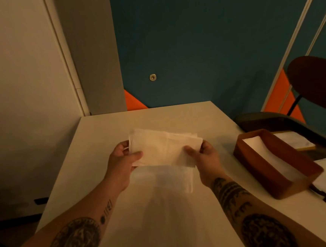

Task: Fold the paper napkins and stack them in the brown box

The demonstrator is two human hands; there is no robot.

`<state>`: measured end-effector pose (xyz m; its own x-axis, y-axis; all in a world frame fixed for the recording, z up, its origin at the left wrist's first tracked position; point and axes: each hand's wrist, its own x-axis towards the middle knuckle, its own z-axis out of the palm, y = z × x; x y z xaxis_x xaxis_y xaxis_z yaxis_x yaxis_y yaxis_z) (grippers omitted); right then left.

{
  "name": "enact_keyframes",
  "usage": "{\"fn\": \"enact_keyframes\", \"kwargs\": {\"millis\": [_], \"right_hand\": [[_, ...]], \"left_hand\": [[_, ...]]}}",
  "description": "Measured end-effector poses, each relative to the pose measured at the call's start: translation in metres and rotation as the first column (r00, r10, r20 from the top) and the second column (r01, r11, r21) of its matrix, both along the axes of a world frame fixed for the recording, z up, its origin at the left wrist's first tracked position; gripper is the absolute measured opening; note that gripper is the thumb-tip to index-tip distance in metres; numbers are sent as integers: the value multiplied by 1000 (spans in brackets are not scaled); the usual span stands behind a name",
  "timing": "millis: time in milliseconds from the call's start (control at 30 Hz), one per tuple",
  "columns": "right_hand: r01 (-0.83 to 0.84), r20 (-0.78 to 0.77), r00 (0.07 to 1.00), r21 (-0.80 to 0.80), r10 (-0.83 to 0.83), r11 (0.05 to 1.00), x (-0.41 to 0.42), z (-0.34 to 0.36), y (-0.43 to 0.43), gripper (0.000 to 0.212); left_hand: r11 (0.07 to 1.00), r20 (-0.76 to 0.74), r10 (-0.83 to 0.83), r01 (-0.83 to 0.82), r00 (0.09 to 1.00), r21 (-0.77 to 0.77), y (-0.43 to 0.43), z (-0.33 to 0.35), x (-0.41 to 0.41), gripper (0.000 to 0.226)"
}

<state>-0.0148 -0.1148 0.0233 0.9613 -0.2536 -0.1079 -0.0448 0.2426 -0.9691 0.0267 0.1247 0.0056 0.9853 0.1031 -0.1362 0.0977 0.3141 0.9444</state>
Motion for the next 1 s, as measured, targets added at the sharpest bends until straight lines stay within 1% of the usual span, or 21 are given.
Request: {"fn": "enact_keyframes", "kwargs": {"millis": [67, 167, 267, 367, 433, 533, 633, 700, 767, 867, 933, 1000], "right_hand": [[-10, 21, 1000, -23, 11, 1000, 1, 1, -2, 24], [-71, 16, 997, -66, 72, 995, -1, -11, -3, 27], [-130, -16, 991, -148, 130, 980, -9, -29, -1, 38], [-127, 8, 991, -232, 133, 964, -12, -41, 4, 54], [-97, 45, 993, -259, 112, 961, -10, -41, 8, 57], [-54, 73, 994, -328, 82, 943, -2, -35, 7, 61], [-45, 69, 995, -366, 75, 929, 2, -36, 0, 69], [-79, 58, 993, -353, 106, 932, -1, -42, -3, 72], [-79, 79, 990, -362, 116, 929, -2, -45, -3, 65], [-34, 92, 993, -401, 77, 916, 2, -40, -2, 51], [-63, 66, 993, -395, 96, 916, 4, -39, -1, 49], [-123, -1, 991, -382, 133, 916, 0, -41, -1, 48]], "left_hand": [[993, 42, -23, 17, 999, 119, 1, -4, -4, 46], [964, 67, -12, -6, 998, 265, 1, -16, -13, 49], [938, 37, -48, 32, 998, 344, -2, -30, -25, 57], [918, 46, -47, 25, 998, 395, -9, -39, -28, 61], [911, 75, -13, -19, 997, 413, -16, -36, -26, 60], [923, 98, 26, -62, 995, 380, -19, -29, -18, 62], [932, 99, 3, -39, 995, 360, -15, -28, -15, 73], [934, 71, -14, -12, 997, 357, -14, -31, -15, 79], [934, 69, -14, -12, 998, 358, -14, -33, -16, 78], [924, 99, -3, -35, 995, 382, -16, -31, -14, 73], [926, 97, -8, -30, 995, 377, -16, -28, -15, 72], [927, 77, -6, -23, 997, 374, -17, -30, -17, 70]]}}
